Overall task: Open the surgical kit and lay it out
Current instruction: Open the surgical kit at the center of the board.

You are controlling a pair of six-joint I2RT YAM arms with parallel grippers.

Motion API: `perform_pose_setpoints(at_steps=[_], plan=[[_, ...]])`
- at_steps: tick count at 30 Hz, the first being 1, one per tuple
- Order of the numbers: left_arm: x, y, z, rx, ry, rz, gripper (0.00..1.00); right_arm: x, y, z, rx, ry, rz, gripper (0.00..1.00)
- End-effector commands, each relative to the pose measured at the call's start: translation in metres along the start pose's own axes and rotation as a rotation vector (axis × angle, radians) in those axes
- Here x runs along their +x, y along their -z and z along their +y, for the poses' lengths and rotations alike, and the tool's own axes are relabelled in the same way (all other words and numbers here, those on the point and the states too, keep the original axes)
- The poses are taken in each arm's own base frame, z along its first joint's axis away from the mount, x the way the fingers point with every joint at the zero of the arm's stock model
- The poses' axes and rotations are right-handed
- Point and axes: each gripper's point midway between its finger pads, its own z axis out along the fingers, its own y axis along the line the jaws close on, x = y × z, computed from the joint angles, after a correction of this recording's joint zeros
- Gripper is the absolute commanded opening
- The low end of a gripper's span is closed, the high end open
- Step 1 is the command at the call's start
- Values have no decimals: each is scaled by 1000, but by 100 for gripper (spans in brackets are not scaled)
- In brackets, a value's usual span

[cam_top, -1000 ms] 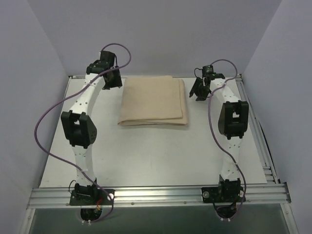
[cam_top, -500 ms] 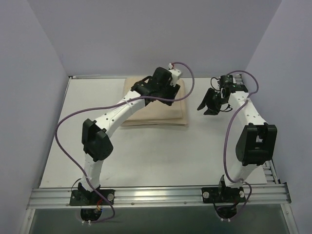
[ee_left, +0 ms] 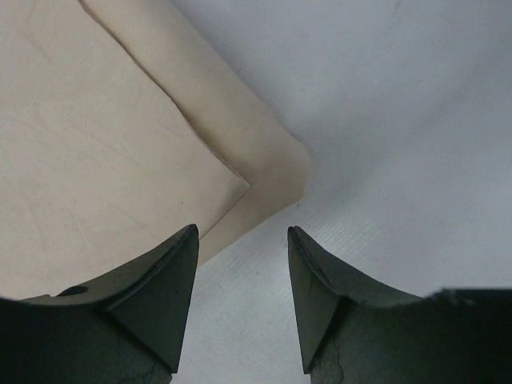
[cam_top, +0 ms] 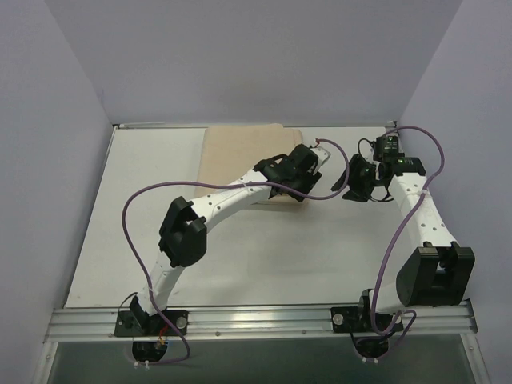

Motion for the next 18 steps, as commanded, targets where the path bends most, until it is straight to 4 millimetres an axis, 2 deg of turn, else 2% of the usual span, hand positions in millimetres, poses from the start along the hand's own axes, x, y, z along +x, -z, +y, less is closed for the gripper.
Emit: perform_pose_setpoints(at_steps=[1,4,11,18], plan=[[-14,1,19,-121,15,-66,57,-2,21,-5,21,9,-50,43],[-9,-2,28,-171,9,-59,52,-1,23,-14,45,-8,-58,43],[1,-18,23,-153,-17,-40,51,2,18,-18,28,-43,-40,43],[-8,-15,13,-101,5,-71,52,3,15,-20,33,-45,-28,42]])
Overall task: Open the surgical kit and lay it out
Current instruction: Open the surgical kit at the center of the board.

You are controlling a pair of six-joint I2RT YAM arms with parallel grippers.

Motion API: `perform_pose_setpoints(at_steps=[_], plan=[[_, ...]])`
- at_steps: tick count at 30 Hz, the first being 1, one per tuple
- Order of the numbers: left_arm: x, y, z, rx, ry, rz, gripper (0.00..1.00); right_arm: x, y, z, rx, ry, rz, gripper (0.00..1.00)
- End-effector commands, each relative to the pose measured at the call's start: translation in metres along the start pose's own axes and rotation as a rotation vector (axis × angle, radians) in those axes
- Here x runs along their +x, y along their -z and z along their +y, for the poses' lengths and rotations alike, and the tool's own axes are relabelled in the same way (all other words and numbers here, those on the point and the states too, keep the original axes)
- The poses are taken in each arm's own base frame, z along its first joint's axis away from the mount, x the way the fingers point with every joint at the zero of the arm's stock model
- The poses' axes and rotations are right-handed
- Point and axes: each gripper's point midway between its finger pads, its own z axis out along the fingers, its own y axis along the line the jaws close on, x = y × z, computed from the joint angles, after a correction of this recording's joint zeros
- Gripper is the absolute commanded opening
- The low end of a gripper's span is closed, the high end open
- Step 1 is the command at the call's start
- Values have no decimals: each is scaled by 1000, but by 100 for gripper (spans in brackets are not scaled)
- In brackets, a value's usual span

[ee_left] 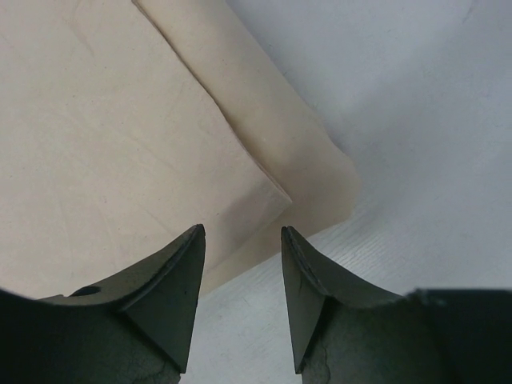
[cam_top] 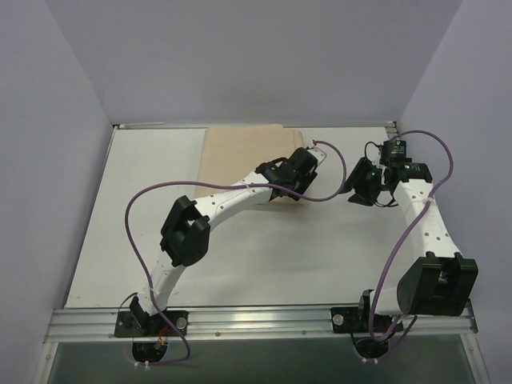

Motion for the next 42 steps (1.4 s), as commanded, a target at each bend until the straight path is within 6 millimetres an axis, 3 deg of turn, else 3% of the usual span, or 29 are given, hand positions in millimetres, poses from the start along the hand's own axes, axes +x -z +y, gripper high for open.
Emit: perform_pose_setpoints(at_steps=[1,20,23,25,30,31,33,37,40,41,42], plan=[[-22,3,-7,40,26,-77,52,6,1,-3,4,-7,24,42],[0,-26,-19,61,-5,-18,51,6,-5,-5,9,-10,41,42],[-1,-26,-17,52,-6,-20,41,6,-5,-6,14,-7,42,42],[-7,-23,-11,29,2,-27,29,5,-5,-6,16,-5,42,42],[-31,-5,5,-11,35,-80,13,4,-8,-6,19,-3,47,42],[-39,0,11,-21,53,-97,4,4,-9,-6,19,-3,51,42],[-48,9,21,-35,87,-111,2,5,-12,-6,18,-2,59,42],[-66,29,59,-77,192,-142,2,3,-15,-6,21,2,63,42],[-67,45,119,-183,268,-134,2,-3,-17,0,17,7,61,42],[-60,55,156,-250,303,-110,2,-4,-19,1,18,7,66,42],[-54,61,179,-300,324,-98,2,-6,-20,4,15,9,67,42]])
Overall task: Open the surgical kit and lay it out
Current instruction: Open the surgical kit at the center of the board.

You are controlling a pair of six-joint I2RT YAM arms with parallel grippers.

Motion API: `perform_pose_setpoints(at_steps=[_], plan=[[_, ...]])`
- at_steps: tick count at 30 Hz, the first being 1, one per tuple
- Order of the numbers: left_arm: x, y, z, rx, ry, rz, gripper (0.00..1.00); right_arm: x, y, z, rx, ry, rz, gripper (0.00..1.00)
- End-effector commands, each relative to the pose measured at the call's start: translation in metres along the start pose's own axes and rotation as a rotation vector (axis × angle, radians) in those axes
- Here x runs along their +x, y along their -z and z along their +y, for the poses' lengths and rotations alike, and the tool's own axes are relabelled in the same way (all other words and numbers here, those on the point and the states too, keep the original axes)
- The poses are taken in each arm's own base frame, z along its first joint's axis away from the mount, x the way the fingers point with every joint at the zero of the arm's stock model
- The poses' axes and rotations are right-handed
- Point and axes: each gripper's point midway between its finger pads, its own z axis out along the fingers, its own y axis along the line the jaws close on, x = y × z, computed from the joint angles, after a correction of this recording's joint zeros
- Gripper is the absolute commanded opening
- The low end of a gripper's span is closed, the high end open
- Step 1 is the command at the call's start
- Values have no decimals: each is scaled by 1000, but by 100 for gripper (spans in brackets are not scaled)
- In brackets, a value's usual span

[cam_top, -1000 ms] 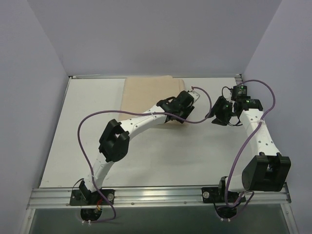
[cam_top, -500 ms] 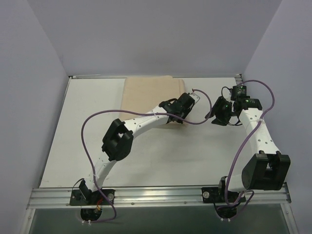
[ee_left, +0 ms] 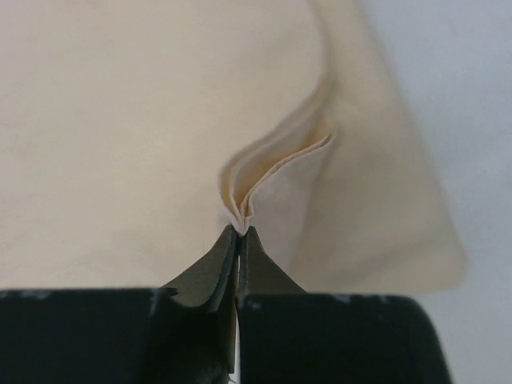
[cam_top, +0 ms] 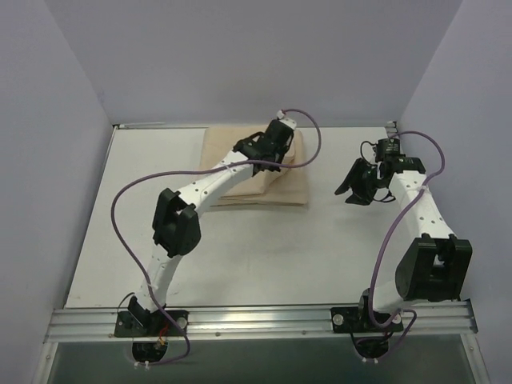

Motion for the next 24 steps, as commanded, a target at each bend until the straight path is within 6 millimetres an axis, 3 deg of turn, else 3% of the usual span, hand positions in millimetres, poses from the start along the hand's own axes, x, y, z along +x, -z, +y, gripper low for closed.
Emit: perform_pose_setpoints(at_steps=[1,2,4,5,6,8,9,12,13,16,17,18,21,23,24], plan=[[-44,56,126,-252,164,-71,2,-12,4,16,-23,37,-13,42],[-41,69,176,-338,205,-55,2,-13,1,17,-21,36,-7,42],[-27,85,232,-466,243,-26,2,-15,0,27,-34,50,-6,42],[-24,107,264,-546,267,-30,2,-15,-3,30,-36,52,-1,42],[-3,117,311,-642,299,17,2,-17,-5,34,-46,55,-6,42],[22,153,362,-805,330,67,2,-11,-9,49,-75,68,4,42],[50,168,398,-897,363,134,2,-11,-10,55,-89,75,-1,42],[94,206,443,-1045,420,232,2,-3,-16,71,-98,115,16,42],[120,222,469,-1100,469,284,5,-2,-18,73,-98,125,19,42],[143,246,494,-1206,483,355,58,8,-26,80,-105,148,50,42],[143,250,497,-1230,478,356,79,10,-30,82,-109,154,62,42],[140,252,497,-1238,497,337,87,12,-30,90,-128,180,62,42],[123,249,481,-1193,528,274,91,10,-31,115,-172,248,36,42],[109,227,457,-1083,524,241,93,14,-22,167,-303,337,19,43],[107,224,452,-1071,512,243,93,11,-27,169,-306,337,16,43]])
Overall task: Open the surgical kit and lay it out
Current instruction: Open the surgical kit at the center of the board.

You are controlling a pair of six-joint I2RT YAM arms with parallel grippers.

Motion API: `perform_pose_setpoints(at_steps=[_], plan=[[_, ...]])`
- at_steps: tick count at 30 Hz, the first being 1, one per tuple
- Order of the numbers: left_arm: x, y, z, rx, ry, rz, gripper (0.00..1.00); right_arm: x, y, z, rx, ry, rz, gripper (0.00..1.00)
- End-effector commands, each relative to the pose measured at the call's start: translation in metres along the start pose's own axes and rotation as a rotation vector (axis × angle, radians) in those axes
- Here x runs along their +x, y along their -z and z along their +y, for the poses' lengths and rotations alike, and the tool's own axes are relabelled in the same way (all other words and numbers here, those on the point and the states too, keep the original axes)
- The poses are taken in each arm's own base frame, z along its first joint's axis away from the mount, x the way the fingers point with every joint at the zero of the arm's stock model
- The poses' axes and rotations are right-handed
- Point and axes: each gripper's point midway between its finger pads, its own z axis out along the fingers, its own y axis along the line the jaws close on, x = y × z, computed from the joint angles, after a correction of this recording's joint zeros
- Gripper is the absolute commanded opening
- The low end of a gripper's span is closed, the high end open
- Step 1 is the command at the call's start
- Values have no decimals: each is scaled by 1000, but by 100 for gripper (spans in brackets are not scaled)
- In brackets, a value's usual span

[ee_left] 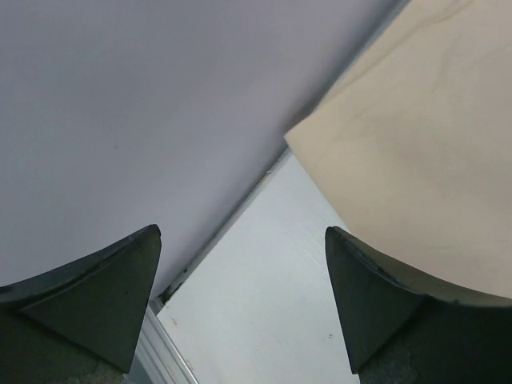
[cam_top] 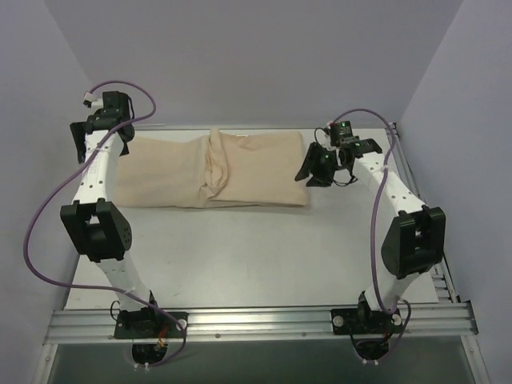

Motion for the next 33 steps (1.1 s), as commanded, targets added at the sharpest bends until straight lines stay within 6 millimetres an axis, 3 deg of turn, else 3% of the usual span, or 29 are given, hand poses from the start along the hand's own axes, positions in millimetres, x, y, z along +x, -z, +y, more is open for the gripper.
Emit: perform_pose_setpoints(at_steps=[1,4,5,7,8,10,11,12,14,20,23,25,33], plan=[[-8,48,-29,140,16,-55,93,-17,9,89,-234,174,-67,43],[13,62,-62,225,-14,-19,93,-10,-14,128,-322,252,-30,46],[20,69,-73,288,-6,-1,93,-2,-26,154,-355,306,-8,46],[43,70,-89,338,1,53,92,7,-41,172,-347,373,10,48],[48,76,-92,384,20,68,92,13,-56,192,-344,413,9,49],[67,74,-91,382,35,109,92,19,-70,202,-312,432,1,49],[65,80,-83,388,66,96,92,22,-86,204,-291,419,6,50],[68,82,-81,394,84,103,92,25,-89,219,-309,433,-17,50],[73,87,-70,392,112,94,92,27,-100,223,-279,420,-45,50],[85,96,-68,460,144,149,91,41,-128,224,-166,415,-69,52],[86,97,-70,478,145,147,90,51,-132,227,-136,452,-81,55],[87,96,-69,478,138,147,90,51,-134,224,-99,470,-101,72],[79,97,-63,501,151,117,89,56,-144,219,-37,477,-86,75]])
